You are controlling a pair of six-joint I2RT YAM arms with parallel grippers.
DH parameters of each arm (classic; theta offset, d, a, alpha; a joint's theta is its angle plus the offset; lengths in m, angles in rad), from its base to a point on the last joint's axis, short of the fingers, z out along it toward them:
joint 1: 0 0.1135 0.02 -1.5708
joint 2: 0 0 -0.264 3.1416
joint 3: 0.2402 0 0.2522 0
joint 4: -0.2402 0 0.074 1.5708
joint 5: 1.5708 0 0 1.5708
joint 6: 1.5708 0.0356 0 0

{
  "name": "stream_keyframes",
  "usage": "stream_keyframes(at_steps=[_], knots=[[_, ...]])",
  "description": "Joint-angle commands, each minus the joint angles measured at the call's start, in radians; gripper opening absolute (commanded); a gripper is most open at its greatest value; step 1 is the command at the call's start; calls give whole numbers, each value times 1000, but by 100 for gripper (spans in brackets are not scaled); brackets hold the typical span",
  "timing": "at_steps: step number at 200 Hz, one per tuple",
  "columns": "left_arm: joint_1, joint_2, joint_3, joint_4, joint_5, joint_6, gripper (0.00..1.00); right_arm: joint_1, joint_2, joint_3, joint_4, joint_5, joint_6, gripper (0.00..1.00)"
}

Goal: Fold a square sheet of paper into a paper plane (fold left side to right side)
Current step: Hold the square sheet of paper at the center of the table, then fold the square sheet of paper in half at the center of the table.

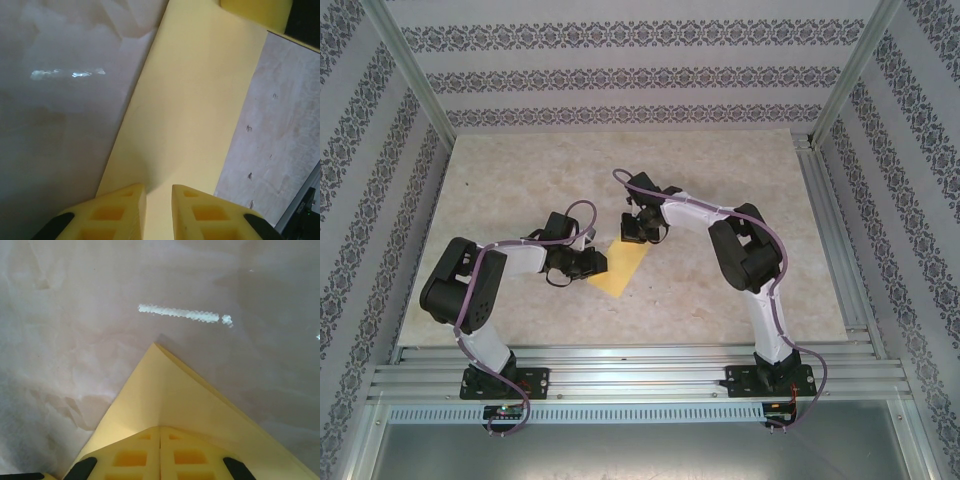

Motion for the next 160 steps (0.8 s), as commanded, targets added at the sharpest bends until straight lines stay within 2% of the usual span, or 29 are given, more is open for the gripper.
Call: stream_keyframes(at_steps=[1, 93, 130, 160], knots=[[-17, 34, -49, -35, -74, 12, 22, 0, -69, 34, 5, 7, 7, 6], [-18, 25, -47, -46, -80, 22, 22, 73, 85, 114, 39, -70, 72, 5], [-18, 28, -45, -54, -83, 27, 22, 66, 109, 103, 35, -59, 63, 6], [-19, 27, -50, -60, -87, 33, 22, 24, 122, 99, 10, -12, 39, 5]])
